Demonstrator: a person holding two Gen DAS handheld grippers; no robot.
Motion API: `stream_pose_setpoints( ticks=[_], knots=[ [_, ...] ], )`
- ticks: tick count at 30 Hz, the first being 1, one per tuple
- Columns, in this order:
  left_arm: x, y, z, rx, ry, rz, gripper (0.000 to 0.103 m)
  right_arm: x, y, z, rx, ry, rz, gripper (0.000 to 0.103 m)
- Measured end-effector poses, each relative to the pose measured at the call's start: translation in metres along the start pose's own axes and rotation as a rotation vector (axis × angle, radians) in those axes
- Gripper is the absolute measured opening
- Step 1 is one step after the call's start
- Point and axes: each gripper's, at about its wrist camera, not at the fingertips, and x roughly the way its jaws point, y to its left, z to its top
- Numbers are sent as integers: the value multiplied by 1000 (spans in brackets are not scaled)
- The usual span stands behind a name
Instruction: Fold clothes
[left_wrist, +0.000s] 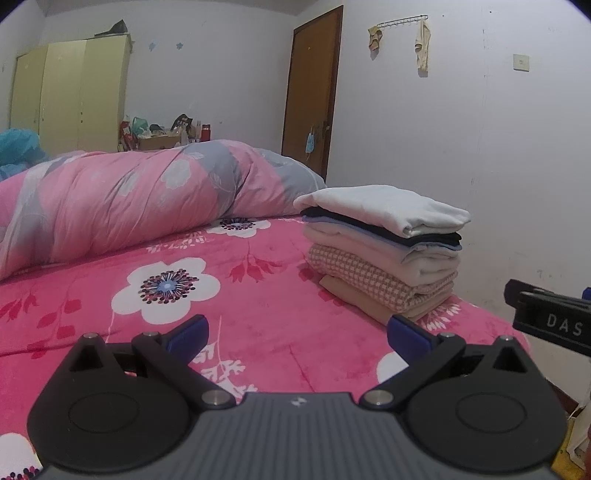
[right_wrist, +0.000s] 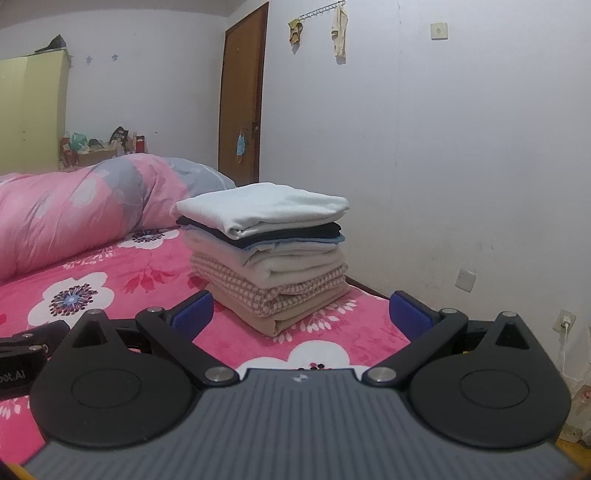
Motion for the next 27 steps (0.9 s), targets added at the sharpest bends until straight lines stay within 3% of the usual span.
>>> stream_pose_setpoints(
  ticks=[27],
  knots=[
    [13, 3, -2, 4, 20, -6, 103, 9, 6, -5, -26, 16, -16, 102]
  ],
)
